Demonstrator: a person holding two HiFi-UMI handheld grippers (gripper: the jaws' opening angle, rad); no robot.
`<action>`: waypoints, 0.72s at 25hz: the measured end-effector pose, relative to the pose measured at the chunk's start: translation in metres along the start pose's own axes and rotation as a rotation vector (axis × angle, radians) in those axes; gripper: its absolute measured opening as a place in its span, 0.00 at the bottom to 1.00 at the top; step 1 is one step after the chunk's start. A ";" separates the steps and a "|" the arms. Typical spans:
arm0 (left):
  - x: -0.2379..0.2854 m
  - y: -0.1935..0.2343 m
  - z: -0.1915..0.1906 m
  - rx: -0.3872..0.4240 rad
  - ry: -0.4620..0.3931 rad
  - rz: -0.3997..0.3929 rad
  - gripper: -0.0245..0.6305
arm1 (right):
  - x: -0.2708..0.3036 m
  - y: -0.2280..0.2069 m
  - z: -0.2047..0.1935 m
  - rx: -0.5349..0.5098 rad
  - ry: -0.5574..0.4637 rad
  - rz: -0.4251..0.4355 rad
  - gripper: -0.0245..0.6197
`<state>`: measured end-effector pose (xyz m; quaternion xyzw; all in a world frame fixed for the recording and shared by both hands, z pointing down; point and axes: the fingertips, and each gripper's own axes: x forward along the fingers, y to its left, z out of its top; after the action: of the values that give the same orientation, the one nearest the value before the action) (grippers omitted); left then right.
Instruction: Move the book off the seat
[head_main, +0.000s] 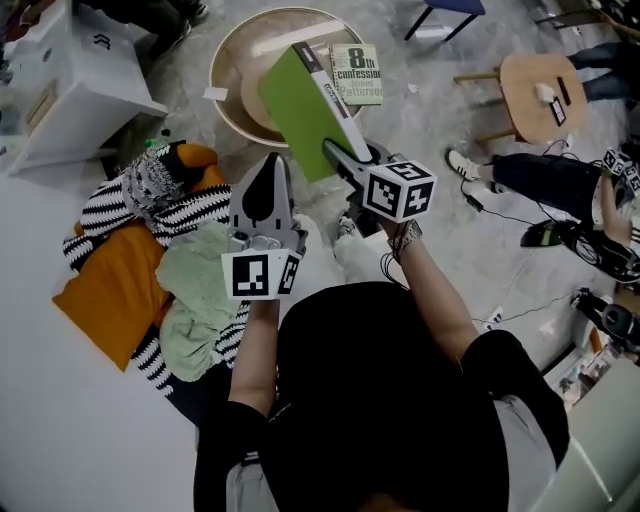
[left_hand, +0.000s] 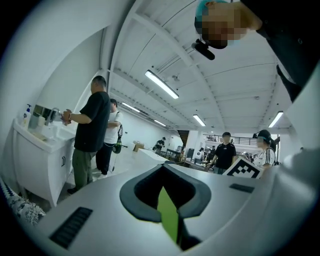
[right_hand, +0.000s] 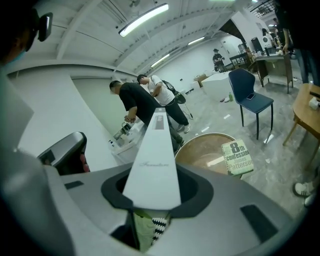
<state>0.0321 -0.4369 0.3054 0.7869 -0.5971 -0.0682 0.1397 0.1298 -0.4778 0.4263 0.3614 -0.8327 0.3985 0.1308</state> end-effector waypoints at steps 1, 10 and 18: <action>0.002 0.014 0.000 -0.002 0.002 0.003 0.05 | 0.011 0.001 -0.001 0.006 0.003 -0.008 0.27; 0.010 0.098 -0.018 0.004 0.027 0.023 0.05 | 0.079 -0.009 -0.036 0.089 0.026 -0.060 0.27; 0.012 0.125 -0.068 -0.035 0.067 0.057 0.05 | 0.127 -0.045 -0.073 0.155 0.040 -0.087 0.27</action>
<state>-0.0607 -0.4703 0.4090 0.7688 -0.6131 -0.0483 0.1754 0.0667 -0.5047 0.5632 0.3985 -0.7801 0.4626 0.1362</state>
